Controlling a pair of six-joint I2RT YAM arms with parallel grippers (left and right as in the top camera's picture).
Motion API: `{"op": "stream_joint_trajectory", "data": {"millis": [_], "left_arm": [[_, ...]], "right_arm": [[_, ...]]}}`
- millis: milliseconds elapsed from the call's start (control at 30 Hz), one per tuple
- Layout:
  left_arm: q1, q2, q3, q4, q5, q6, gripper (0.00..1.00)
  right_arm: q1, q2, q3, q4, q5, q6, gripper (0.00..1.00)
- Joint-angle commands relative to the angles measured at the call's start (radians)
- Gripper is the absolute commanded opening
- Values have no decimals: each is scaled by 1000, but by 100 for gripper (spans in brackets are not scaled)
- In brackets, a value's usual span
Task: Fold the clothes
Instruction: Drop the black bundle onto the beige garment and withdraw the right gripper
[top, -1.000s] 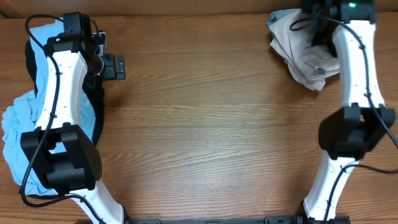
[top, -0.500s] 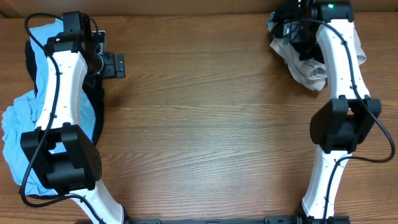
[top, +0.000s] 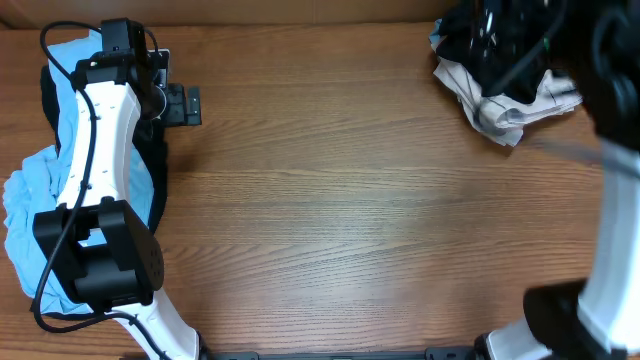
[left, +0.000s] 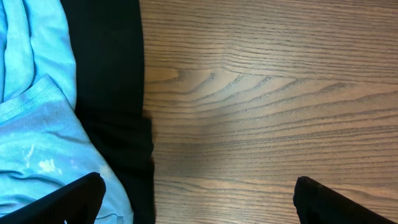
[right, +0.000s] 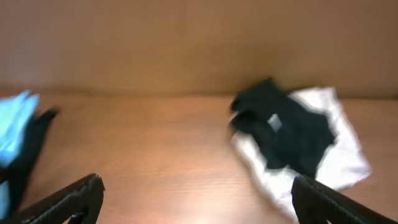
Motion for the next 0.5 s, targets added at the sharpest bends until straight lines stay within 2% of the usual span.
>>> {"op": "stream_joint_trajectory", "data": {"millis": [0, 167, 467], "left_arm": [[6, 10, 18, 3, 14, 12, 100], [6, 10, 18, 3, 15, 12, 100], [6, 10, 18, 3, 14, 12, 100]], "right_arm": [[38, -4, -8, -75, -133, 9, 100], [60, -12, -11, -161, -168, 8, 100], [59, -5, -24, -179, -168, 8, 100]]}}
